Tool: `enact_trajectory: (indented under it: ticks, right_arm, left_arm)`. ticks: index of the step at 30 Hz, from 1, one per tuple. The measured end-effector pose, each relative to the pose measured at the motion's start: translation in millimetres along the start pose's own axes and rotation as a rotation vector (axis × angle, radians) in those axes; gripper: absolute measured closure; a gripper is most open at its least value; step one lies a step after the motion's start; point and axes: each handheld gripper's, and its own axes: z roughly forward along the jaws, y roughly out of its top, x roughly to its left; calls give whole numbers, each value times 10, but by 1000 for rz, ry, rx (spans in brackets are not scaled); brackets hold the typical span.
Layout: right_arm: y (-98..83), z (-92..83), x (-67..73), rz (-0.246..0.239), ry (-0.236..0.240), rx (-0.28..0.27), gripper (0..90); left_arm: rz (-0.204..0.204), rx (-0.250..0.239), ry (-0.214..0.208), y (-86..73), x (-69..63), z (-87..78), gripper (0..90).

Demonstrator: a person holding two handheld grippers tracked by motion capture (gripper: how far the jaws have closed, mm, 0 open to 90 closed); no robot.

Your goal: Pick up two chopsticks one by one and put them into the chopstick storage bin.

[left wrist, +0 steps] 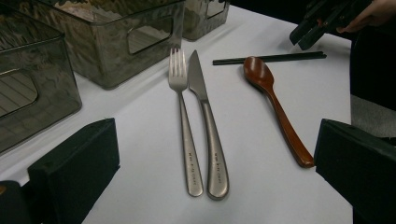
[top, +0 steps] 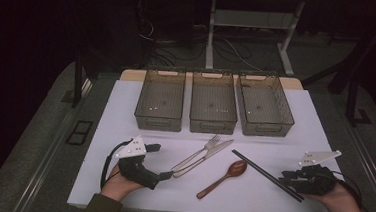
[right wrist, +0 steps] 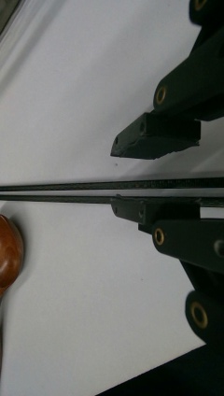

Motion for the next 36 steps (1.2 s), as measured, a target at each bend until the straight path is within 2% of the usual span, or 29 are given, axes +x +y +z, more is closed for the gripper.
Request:
enact_trajectory:
  ticks: [8, 24, 36]
  right_arm:
    - [-13, 58, 6, -8, -3, 31, 758]
    - [-32, 108, 3, -16, -13, 51, 792]
    - [-74, 126, -18, -16, -8, 31, 822]
  left_arm:
    - [2, 2, 0, 0, -2, 2, 0]
    - [2, 5, -1, -3, -2, 8, 0]
    - [1, 9, -1, -6, -10, 16, 0]
